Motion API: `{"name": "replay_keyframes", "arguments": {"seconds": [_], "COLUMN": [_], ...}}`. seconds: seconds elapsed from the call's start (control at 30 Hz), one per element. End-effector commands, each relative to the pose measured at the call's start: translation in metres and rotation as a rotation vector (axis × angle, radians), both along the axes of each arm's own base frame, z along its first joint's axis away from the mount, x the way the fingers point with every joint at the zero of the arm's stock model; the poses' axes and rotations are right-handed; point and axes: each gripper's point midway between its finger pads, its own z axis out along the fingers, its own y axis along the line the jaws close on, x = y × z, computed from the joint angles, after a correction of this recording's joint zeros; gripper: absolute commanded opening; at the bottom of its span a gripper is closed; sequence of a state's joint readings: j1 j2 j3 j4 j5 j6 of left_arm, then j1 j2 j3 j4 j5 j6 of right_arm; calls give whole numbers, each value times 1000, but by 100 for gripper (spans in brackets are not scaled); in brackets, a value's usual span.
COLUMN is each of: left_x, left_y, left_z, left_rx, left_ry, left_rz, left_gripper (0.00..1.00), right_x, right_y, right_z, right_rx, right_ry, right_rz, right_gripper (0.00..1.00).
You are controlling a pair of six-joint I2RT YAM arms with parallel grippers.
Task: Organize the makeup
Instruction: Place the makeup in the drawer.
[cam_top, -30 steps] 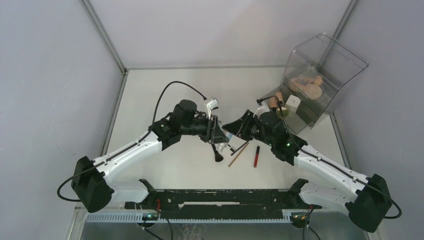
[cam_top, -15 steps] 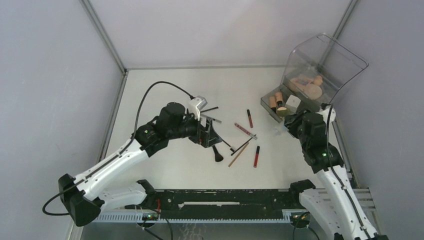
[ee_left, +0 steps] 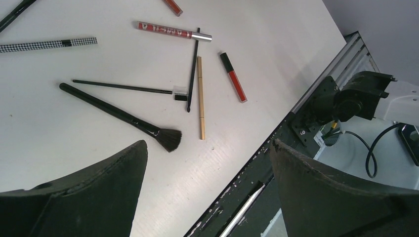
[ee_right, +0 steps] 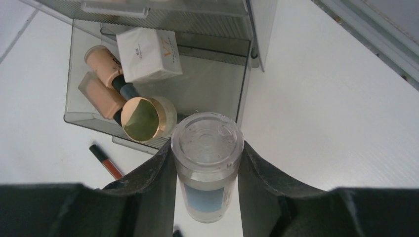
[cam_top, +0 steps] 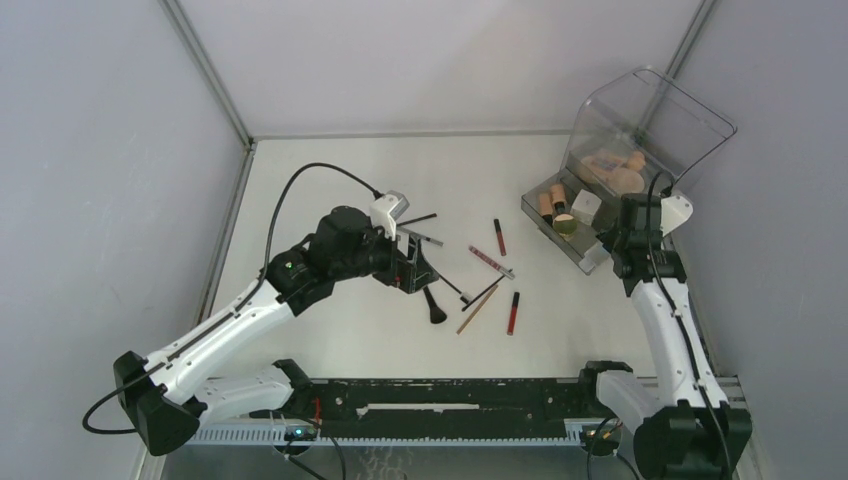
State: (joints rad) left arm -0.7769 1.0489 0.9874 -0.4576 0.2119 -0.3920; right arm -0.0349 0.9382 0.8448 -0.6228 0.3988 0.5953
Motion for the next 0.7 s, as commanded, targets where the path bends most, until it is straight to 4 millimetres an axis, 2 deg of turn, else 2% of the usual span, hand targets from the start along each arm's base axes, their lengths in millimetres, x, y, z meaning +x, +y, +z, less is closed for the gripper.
{"name": "replay_keyframes", "arguments": {"seconds": [0.0, 0.17, 0.67], "left_x": [1, 0, -2], "left_y": [1, 1, -3], "left_z": [-2, -9, -23], "left_rx": [2, 10, 32], "left_ry": [-17, -9, 31], "left_rz": [4, -3, -24], "left_gripper": [96, 96, 96], "right_x": [28, 38, 53], "right_y": [6, -1, -5], "right_z": [22, 14, -11], "right_rx": [56, 32, 76], "right_ry": [-67, -58, 0], "right_rz": [58, 34, -5], "right_gripper": [0, 0, 1]}}
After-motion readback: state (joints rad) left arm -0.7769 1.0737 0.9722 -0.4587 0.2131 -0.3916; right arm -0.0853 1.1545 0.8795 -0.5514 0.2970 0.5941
